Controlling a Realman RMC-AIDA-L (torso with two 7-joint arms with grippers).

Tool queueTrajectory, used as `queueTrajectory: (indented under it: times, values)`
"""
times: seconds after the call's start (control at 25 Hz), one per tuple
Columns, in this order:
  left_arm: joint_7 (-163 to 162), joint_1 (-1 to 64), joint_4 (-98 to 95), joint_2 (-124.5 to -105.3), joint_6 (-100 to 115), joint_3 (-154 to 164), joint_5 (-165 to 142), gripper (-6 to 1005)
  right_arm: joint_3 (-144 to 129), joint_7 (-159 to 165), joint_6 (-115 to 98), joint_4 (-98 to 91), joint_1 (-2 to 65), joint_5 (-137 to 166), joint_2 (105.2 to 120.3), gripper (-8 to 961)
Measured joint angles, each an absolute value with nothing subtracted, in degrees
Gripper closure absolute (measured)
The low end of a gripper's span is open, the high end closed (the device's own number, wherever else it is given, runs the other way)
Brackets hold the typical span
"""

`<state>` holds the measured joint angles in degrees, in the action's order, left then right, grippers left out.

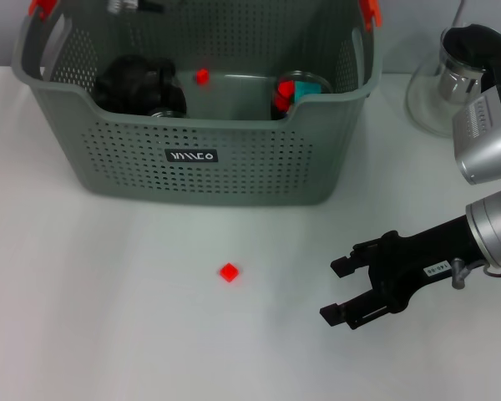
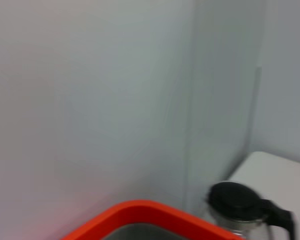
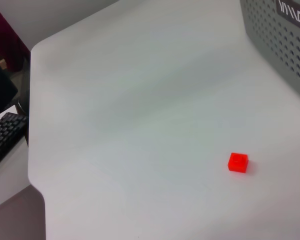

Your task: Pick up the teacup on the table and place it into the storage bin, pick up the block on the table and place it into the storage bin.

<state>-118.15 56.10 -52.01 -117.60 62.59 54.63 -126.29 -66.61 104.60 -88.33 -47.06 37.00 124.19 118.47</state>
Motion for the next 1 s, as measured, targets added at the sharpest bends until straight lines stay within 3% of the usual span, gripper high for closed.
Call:
queueTrajectory:
  times: [0.44,0.8,1.0]
  values:
    - [-121.1,56.7,-47.8,-120.06,47.6,61.4,-130.5,789,-66.6,104.7,-88.3,-47.2,37.2,124.2,118.45,99]
    - [-122.3,55.3,-51.8,-119.83,51.3,61.1,-132.5,675,-66.6,104.8,-88.3,-47.3,37.0,124.2,118.39,118]
    - [-124.2,49.0,-66.4,-120.75,61.9,60.7,-131.9,434,-66.6,104.7,-88.3,-47.2,37.1,124.2,118.39,128]
